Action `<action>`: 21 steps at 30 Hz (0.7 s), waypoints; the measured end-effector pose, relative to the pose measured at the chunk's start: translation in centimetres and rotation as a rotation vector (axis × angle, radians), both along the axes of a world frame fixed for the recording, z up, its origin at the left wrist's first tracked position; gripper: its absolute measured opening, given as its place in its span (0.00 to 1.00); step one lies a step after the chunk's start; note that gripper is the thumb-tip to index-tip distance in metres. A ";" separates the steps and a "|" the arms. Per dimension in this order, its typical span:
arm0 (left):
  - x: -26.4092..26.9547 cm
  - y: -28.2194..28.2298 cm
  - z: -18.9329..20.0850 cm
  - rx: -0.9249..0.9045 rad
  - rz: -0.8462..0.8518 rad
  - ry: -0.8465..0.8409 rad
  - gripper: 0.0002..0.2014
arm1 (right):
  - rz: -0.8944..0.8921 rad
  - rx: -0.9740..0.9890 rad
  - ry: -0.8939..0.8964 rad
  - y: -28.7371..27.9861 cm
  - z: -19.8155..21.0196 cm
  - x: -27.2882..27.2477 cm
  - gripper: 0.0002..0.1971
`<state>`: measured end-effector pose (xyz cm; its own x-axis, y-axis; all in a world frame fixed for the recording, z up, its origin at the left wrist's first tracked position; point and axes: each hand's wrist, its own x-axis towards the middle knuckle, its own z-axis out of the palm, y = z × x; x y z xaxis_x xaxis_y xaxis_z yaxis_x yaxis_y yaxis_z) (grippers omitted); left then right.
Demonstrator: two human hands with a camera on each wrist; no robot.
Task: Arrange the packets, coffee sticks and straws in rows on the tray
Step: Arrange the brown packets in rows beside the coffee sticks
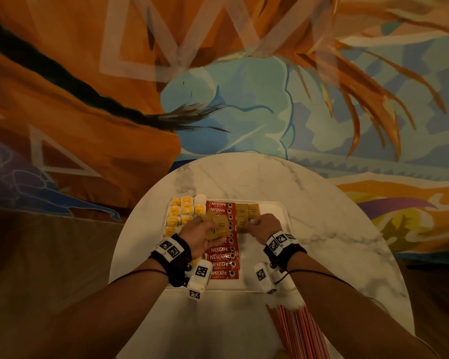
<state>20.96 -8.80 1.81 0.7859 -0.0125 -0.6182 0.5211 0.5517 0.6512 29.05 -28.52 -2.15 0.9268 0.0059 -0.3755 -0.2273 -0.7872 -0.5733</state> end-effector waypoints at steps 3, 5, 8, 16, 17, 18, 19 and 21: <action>-0.2 -0.2 0.1 0.026 -0.012 0.010 0.15 | 0.014 0.056 -0.041 0.0 0.6 -0.4 0.13; -0.3 -0.3 0.2 0.046 -0.025 0.006 0.13 | 0.070 0.108 -0.077 0.1 1.5 -0.8 0.14; -0.4 -0.5 -0.1 0.088 -0.020 -0.004 0.11 | 0.151 0.245 -0.072 0.5 3.3 -2.3 0.17; -0.9 -1.3 -1.1 0.147 -0.017 -0.028 0.07 | 0.147 0.448 -0.074 0.9 3.0 -5.7 0.12; -0.9 -1.4 -1.2 0.145 -0.016 -0.038 0.08 | 0.139 0.442 -0.088 0.9 3.0 -6.0 0.16; -0.9 -1.5 -1.3 0.143 -0.008 -0.047 0.08 | 0.125 0.448 -0.097 0.9 3.0 -6.3 0.19; -1.0 -1.6 -1.3 0.142 0.003 -0.053 0.08 | 0.114 0.468 -0.103 0.9 3.0 -6.6 0.20; -0.9 -1.7 -1.2 0.135 0.015 -0.061 0.09 | 0.103 0.523 -0.119 1.0 3.1 -7.0 0.14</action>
